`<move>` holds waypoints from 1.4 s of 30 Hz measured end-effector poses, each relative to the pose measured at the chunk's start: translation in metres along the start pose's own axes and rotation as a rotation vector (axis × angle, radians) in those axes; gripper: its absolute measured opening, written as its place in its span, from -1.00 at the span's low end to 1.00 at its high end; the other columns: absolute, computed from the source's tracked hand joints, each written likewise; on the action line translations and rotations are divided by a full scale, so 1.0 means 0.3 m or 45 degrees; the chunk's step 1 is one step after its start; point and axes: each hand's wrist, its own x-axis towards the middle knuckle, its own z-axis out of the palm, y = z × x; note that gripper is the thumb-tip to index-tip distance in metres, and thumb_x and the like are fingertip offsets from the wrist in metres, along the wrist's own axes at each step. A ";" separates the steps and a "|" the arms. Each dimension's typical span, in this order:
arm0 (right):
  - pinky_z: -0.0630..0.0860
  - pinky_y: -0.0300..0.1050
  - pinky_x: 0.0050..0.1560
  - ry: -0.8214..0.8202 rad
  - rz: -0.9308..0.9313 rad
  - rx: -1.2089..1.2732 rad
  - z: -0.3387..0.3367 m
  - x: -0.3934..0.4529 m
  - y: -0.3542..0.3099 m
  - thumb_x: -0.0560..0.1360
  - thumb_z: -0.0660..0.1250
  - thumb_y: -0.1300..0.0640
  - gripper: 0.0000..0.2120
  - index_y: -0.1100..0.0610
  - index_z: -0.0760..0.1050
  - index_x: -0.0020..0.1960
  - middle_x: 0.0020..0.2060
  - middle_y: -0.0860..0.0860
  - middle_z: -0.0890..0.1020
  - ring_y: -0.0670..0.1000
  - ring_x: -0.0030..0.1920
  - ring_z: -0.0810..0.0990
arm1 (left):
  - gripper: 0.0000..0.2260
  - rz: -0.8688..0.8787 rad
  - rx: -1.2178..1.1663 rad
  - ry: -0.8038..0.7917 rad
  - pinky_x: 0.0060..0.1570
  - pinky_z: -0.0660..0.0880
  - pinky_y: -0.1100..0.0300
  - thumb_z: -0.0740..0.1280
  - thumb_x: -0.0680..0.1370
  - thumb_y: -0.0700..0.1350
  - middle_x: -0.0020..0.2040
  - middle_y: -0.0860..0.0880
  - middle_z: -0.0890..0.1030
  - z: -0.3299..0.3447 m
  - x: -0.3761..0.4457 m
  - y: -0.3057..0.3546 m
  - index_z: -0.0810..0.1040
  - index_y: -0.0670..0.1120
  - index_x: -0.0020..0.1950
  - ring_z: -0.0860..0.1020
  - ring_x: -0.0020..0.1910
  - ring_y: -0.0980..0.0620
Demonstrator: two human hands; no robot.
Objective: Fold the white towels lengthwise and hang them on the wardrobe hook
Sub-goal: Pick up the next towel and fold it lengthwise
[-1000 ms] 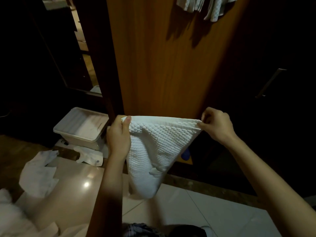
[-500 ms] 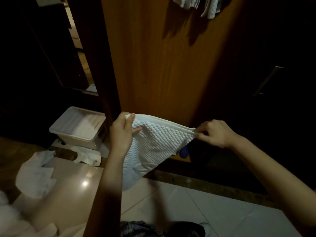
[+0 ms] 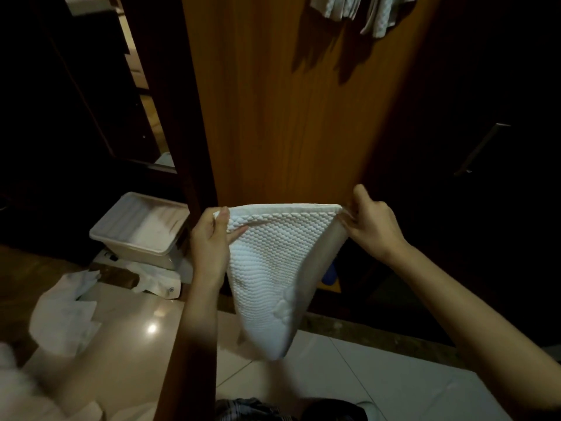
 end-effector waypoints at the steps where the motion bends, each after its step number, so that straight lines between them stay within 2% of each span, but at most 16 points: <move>1: 0.22 -0.24 -0.50 0.095 -0.040 0.060 -0.012 -0.002 -0.008 0.49 0.35 0.17 -0.69 0.05 0.17 -0.11 -0.42 -0.13 0.36 -0.01 -0.48 0.44 | -0.82 0.011 -0.055 0.024 -0.13 0.62 0.21 0.18 0.63 -0.14 -0.12 -0.13 0.58 -0.008 0.010 0.012 0.50 -0.08 -0.13 0.66 -0.14 0.00; 4: 0.28 -0.31 -0.47 0.240 -0.059 0.190 -0.068 0.020 -0.020 0.50 0.33 0.19 -0.73 0.06 0.21 -0.14 -0.41 -0.16 0.37 -0.12 -0.47 0.42 | -0.83 0.102 -0.134 -0.014 -0.11 0.61 0.22 0.18 0.63 -0.13 -0.13 -0.09 0.60 -0.002 0.044 0.055 0.50 -0.09 -0.13 0.66 -0.12 0.01; 7: 0.44 0.02 -0.40 0.014 -0.213 -0.106 -0.109 0.043 -0.015 0.47 0.31 0.31 -0.87 0.19 0.35 -0.13 -0.34 0.08 0.51 0.15 -0.36 0.54 | -0.84 0.077 -0.143 -0.043 -0.02 0.60 0.20 0.17 0.63 -0.14 -0.11 -0.10 0.58 0.035 0.032 0.035 0.49 -0.14 -0.08 0.63 -0.06 0.00; 11: 0.36 -0.16 -0.50 -0.264 -0.639 -0.514 -0.110 0.015 -0.011 0.29 0.40 0.40 -0.71 0.16 0.49 -0.05 0.00 0.17 0.59 0.16 -0.41 0.54 | -0.81 0.003 -0.224 -0.023 -0.03 0.59 0.20 0.17 0.63 -0.12 -0.10 -0.11 0.60 0.027 0.037 -0.022 0.49 -0.20 -0.05 0.64 -0.03 -0.01; 13: 0.32 -0.14 -0.44 -0.452 -0.631 -0.646 -0.096 0.021 -0.023 0.42 0.30 0.34 -0.61 0.04 0.47 0.19 0.12 0.12 0.53 0.09 -0.42 0.46 | -0.81 -0.001 -0.208 -0.051 -0.03 0.59 0.22 0.16 0.63 -0.12 -0.08 -0.13 0.58 0.032 0.041 -0.035 0.49 -0.14 -0.10 0.62 0.01 -0.04; 16: 0.26 -0.11 -0.37 -0.778 -0.544 -0.860 -0.087 0.045 -0.043 0.51 0.15 0.22 -0.48 -0.10 0.27 0.43 -0.03 0.02 0.51 0.07 -0.34 0.41 | -0.82 -0.019 -0.159 -0.089 0.00 0.58 0.22 0.16 0.63 -0.13 -0.02 -0.21 0.52 0.049 0.036 -0.055 0.50 -0.12 -0.09 0.58 0.08 -0.11; 19: 0.16 -0.17 -0.48 -0.905 -0.497 -0.926 -0.072 0.044 -0.068 0.40 0.22 0.09 -0.76 0.06 0.55 0.03 -0.41 -0.04 0.43 0.05 -0.37 0.49 | -0.82 -0.026 -0.122 -0.135 0.02 0.58 0.20 0.18 0.63 -0.13 -0.03 -0.22 0.52 0.044 0.036 -0.072 0.51 -0.09 -0.11 0.59 0.05 -0.07; 22: 0.28 -0.13 -0.43 -1.048 -0.504 -0.887 -0.050 0.038 -0.091 0.44 0.24 0.12 -0.83 0.11 0.52 0.00 -0.34 0.02 0.50 0.07 -0.33 0.49 | -0.83 -0.031 -0.067 -0.207 0.01 0.58 0.22 0.18 0.62 -0.15 -0.06 -0.22 0.52 0.039 0.034 -0.068 0.50 -0.09 -0.13 0.61 0.00 -0.03; 24: 0.39 -0.03 -0.28 -1.042 -0.560 -0.830 -0.044 0.034 -0.108 0.51 0.20 0.18 -0.78 0.10 0.47 0.14 -0.16 0.08 0.60 0.13 -0.17 0.56 | -0.82 -0.005 -0.028 -0.232 -0.02 0.58 0.25 0.18 0.62 -0.16 -0.07 -0.22 0.52 0.028 0.033 -0.057 0.50 -0.08 -0.14 0.62 -0.04 0.00; 26: 0.36 -0.02 -0.27 -0.938 -0.642 -0.788 -0.043 0.031 -0.121 0.56 0.16 0.19 -0.70 0.03 0.44 0.25 -0.13 0.06 0.62 0.11 -0.17 0.55 | -0.83 0.021 -0.016 -0.242 -0.03 0.58 0.26 0.18 0.62 -0.17 -0.05 -0.24 0.53 0.011 0.033 -0.038 0.49 -0.08 -0.14 0.62 -0.03 -0.03; 29: 0.37 -0.09 -0.29 -0.718 -0.845 -0.751 -0.053 0.028 -0.158 0.57 0.16 0.10 -0.77 -0.01 0.54 0.13 -0.17 -0.02 0.63 0.04 -0.15 0.55 | -0.84 0.060 -0.016 -0.232 -0.03 0.58 0.27 0.18 0.62 -0.17 -0.01 -0.28 0.54 -0.015 0.031 -0.008 0.50 -0.08 -0.12 0.62 0.01 -0.08; 32: 0.45 -0.15 -0.30 -0.382 -1.124 -0.615 -0.075 0.034 -0.190 0.43 0.38 0.08 -0.95 0.00 0.63 -0.17 -0.28 -0.05 0.58 0.01 -0.19 0.55 | -0.84 0.066 -0.037 -0.206 0.00 0.58 0.24 0.17 0.63 -0.17 -0.01 -0.27 0.54 -0.036 0.027 0.012 0.50 -0.11 -0.11 0.62 0.02 -0.08; 34: 0.40 -0.16 -0.27 -0.246 -1.229 -0.575 -0.085 0.042 -0.214 0.38 0.45 0.09 -0.98 -0.01 0.64 -0.22 -0.22 -0.02 0.57 0.02 -0.17 0.55 | -0.84 0.040 -0.073 -0.217 -0.03 0.58 0.25 0.17 0.63 -0.16 -0.04 -0.21 0.57 -0.046 0.022 0.016 0.49 -0.12 -0.10 0.64 -0.01 -0.03; 38: 0.53 0.01 0.10 -0.340 -1.395 -0.405 -0.076 0.038 -0.288 0.45 0.37 0.15 -0.93 0.11 0.63 -0.15 0.02 0.13 0.65 0.16 0.10 0.60 | -0.83 0.026 -0.092 -0.311 -0.03 0.57 0.24 0.17 0.62 -0.15 -0.08 -0.16 0.59 -0.036 0.009 0.009 0.50 -0.12 -0.10 0.65 -0.03 0.03; 39: 0.55 0.05 0.08 -0.409 -1.419 -0.344 -0.073 0.034 -0.304 0.47 0.32 0.19 -0.90 0.15 0.61 -0.12 -0.08 0.13 0.66 0.17 0.02 0.63 | -0.83 0.020 -0.107 -0.331 -0.02 0.57 0.24 0.17 0.62 -0.15 -0.10 -0.14 0.59 -0.026 0.004 0.007 0.51 -0.11 -0.11 0.65 -0.03 0.04; 42: 0.54 0.03 -0.30 -0.512 -1.312 -0.323 -0.079 0.035 -0.324 0.50 0.28 0.22 -0.93 0.17 0.55 -0.10 -0.36 0.09 0.57 0.13 -0.33 0.57 | -0.83 -0.017 -0.168 -0.397 -0.05 0.57 0.23 0.18 0.62 -0.13 -0.11 -0.12 0.61 0.002 -0.012 0.008 0.52 -0.12 -0.10 0.65 -0.03 0.01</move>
